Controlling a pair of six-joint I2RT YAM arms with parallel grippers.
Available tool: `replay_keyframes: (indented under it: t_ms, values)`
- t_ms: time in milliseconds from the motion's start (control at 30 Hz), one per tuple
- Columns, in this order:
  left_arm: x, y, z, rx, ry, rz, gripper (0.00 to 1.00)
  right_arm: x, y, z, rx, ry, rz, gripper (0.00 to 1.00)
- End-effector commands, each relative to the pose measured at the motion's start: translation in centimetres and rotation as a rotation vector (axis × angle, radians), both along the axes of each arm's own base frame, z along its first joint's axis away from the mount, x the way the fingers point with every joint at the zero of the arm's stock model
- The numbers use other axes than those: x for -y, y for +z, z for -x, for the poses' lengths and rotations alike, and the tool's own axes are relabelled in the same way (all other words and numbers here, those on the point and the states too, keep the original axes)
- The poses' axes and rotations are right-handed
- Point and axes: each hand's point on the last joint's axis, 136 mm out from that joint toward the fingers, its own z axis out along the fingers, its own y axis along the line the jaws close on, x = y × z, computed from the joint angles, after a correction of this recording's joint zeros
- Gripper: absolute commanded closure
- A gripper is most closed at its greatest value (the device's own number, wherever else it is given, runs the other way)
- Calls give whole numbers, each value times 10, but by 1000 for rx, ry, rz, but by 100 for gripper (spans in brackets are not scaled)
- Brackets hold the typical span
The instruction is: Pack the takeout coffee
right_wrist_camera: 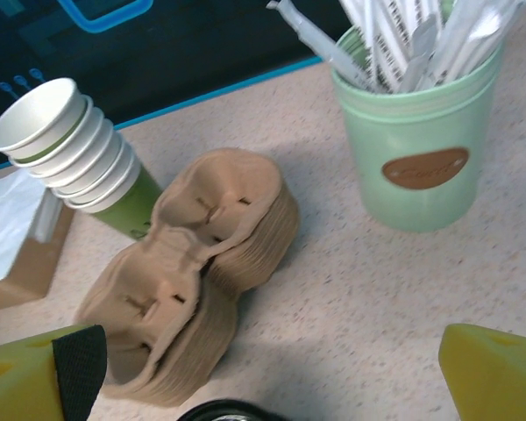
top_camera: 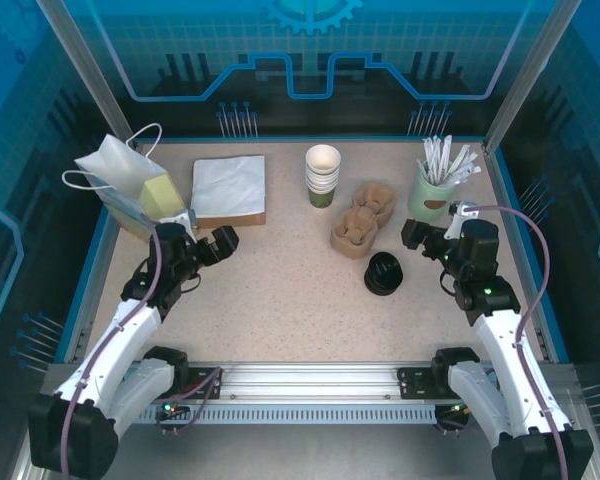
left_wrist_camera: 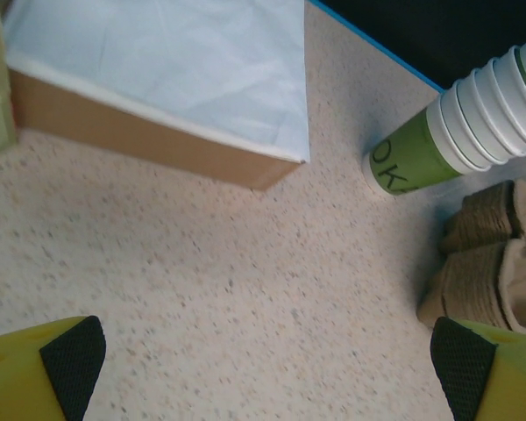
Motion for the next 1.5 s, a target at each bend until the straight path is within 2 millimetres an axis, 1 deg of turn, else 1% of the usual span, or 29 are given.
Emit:
replay_keyframes:
  t_ms: [0, 133, 233, 267, 333, 433, 500, 567, 667, 767, 867, 1033, 1200, 1333, 1467]
  values:
    - [20, 4, 7, -76, -30, 154, 1, -22, 0, 10, -98, 49, -132, 0]
    - [31, 0, 10, -123, -52, 237, 1, -45, 15, 0, -119, 95, -235, 1]
    - [41, -1, 9, -131, -81, 274, 1, -68, 26, -13, -152, 149, -251, 5]
    - [43, 0, 8, -129, -91, 280, 2, -76, 36, -21, -153, 170, -245, 6]
    - [49, 0, 7, -130, -107, 288, 3, -90, 39, -35, -185, 201, -227, 10]
    - [57, -2, 6, -138, -128, 299, 3, -108, 45, -63, -238, 227, -227, 15]
    - [63, -4, 5, -146, -140, 308, 3, -121, 45, -85, -273, 250, -234, 19]
    - [68, -8, 4, -155, -149, 312, 4, -132, 44, -108, -298, 270, -241, 26]
    - [74, -11, 3, -164, -161, 312, 4, -145, 40, -139, -331, 286, -249, 33]
    - [79, -14, 2, -174, -172, 308, 4, -153, 31, -164, -375, 292, -240, 37]
    - [82, -15, 1, -178, -180, 301, 3, -161, 19, -184, -423, 300, -231, 40]
    - [84, -17, 0, -188, -183, 293, 3, -169, 4, -206, -468, 302, -231, 42]
    - [85, -19, -1, -192, -181, 288, 3, -178, -4, -219, -491, 318, -257, 49]
    - [85, -19, -2, -194, -181, 284, 3, -184, -8, -226, -505, 332, -269, 60]
    - [86, -21, -3, -200, -180, 283, 3, -191, -10, -226, -515, 355, -280, 72]
